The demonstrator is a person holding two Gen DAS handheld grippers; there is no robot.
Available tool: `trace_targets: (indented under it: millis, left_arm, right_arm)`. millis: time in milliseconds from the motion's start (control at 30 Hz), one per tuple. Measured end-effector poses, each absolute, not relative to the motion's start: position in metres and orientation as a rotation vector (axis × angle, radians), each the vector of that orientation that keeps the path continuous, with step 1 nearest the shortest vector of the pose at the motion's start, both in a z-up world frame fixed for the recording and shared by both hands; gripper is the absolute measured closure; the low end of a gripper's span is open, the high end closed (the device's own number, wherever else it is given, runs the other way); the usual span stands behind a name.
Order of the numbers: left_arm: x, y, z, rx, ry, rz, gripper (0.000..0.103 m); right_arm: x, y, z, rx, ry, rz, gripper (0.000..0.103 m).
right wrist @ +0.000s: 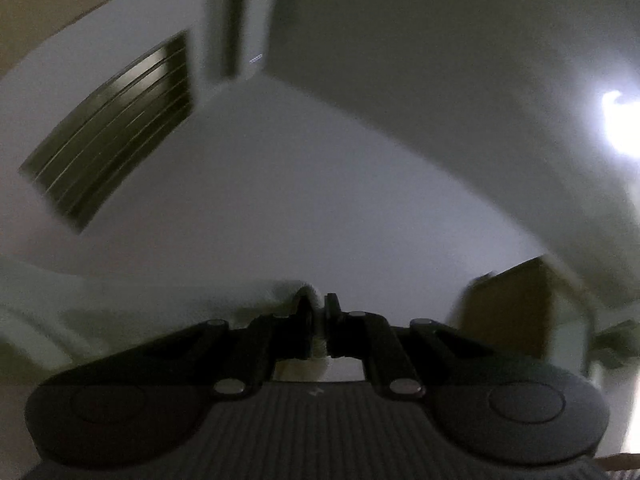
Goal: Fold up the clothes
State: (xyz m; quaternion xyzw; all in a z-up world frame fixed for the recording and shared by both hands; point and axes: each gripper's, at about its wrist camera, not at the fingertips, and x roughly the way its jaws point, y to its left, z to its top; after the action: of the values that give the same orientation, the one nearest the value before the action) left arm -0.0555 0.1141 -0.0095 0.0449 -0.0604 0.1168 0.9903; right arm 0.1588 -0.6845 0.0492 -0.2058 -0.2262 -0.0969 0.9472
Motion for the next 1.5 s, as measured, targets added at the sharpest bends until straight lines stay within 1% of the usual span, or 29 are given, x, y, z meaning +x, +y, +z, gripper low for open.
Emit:
trace_targets:
  millis: [133,200,300,400,467,533,633,700,767,833,867,900,933,967,1000,1033,1067,1100,1133,1167,1233,1300,1367,1400,1433,1500]
  left_arm:
    - [-0.079,0.109,0.077,0.06,-0.234,0.205,0.097]
    - [-0.088,0.104,0.118,0.067,-0.287,0.192,0.097]
    - [-0.096,0.1,0.174,0.065,-0.341,0.179,0.097]
    - [-0.086,0.092,0.204,0.093,-0.371,0.194,0.097]
    - [-0.046,0.082,0.189,0.126,-0.287,0.195,0.097]
    - [-0.005,0.073,0.173,0.158,-0.203,0.195,0.097]
    - [0.055,0.059,0.15,0.206,-0.076,0.194,0.097]
    - [0.099,0.05,0.13,0.239,0.017,0.192,0.097]
    - [0.171,0.045,0.079,0.278,0.184,0.183,0.097]
    - [0.247,0.04,0.022,0.27,0.373,0.162,0.096]
    - [0.28,0.035,-0.008,0.287,0.487,0.16,0.093]
    - [0.313,0.03,-0.037,0.303,0.6,0.158,0.09]
    - [0.342,0.026,-0.065,0.315,0.707,0.165,0.083]
    - [0.358,0.025,-0.085,0.313,0.792,0.201,0.079]
    - [0.369,0.024,-0.103,0.308,0.852,0.224,0.079]
    - [0.369,0.026,-0.112,0.296,0.835,0.209,0.066]
    - [0.368,0.028,-0.12,0.285,0.819,0.195,0.04]
    - [0.367,0.029,-0.129,0.281,0.811,0.169,0.03]
    - [0.364,0.03,-0.139,0.306,0.822,0.116,0.027]
    - [0.358,0.032,-0.149,0.349,0.825,0.084,0.031]
    - [0.337,0.037,-0.164,0.401,0.835,0.028,0.031]
    - [0.311,0.05,-0.176,0.388,0.844,-0.055,0.026]
    - [0.268,0.06,-0.188,0.418,0.831,-0.124,0.021]
    - [0.245,0.064,-0.195,0.435,0.82,-0.16,0.019]
    - [0.223,0.07,-0.201,0.45,0.812,-0.195,0.019]
    - [0.194,0.089,-0.212,0.457,0.827,-0.25,0.018]
  right_arm:
    - [0.107,-0.716,0.133,-0.372,-0.529,-0.236,0.096]
    - [0.049,-0.739,0.167,-0.348,-0.537,-0.24,0.096]
    - [0.023,-0.749,0.21,-0.292,-0.528,-0.239,0.096]
    - [0.014,-0.755,0.24,-0.248,-0.538,-0.253,0.096]
    - [0.02,-0.761,0.245,-0.227,-0.533,-0.26,0.096]
    - [0.038,-0.767,0.233,-0.207,-0.475,-0.256,0.096]
    - [0.097,-0.766,0.198,-0.224,-0.331,-0.273,0.096]
    - [0.157,-0.764,0.148,-0.29,-0.216,-0.303,0.096]
    - [0.219,-0.761,0.098,-0.404,-0.094,-0.346,0.096]
    - [0.277,-0.765,0.03,-0.511,0.058,-0.374,0.096]
    - [0.301,-0.766,0.0,-0.557,0.129,-0.382,0.096]
    - [0.304,-0.766,-0.013,-0.542,0.185,-0.342,0.092]
    - [0.308,-0.766,-0.026,-0.528,0.242,-0.302,0.074]
    - [0.311,-0.767,-0.039,-0.512,0.298,-0.261,0.062]
    - [0.315,-0.767,-0.052,-0.497,0.354,-0.22,0.048]
    - [0.319,-0.767,-0.065,-0.481,0.41,-0.179,0.048]
    - [0.322,-0.767,-0.077,-0.464,0.465,-0.138,0.048]
    - [0.326,-0.768,-0.09,-0.448,0.52,-0.096,0.048]
    - [0.329,-0.768,-0.103,-0.43,0.575,-0.055,0.048]
    - [0.333,-0.768,-0.116,-0.413,0.63,-0.013,0.048]
    - [0.338,-0.769,-0.14,-0.376,0.732,0.068,0.048]
    - [0.309,-0.777,-0.132,-0.331,0.706,0.074,0.046]
    - [0.28,-0.784,-0.124,-0.286,0.679,0.08,0.044]
    - [0.265,-0.788,-0.12,-0.263,0.666,0.083,0.039]
    - [0.251,-0.792,-0.116,-0.241,0.653,0.086,0.032]
    - [0.218,-0.802,-0.115,-0.208,0.654,0.076,0.024]
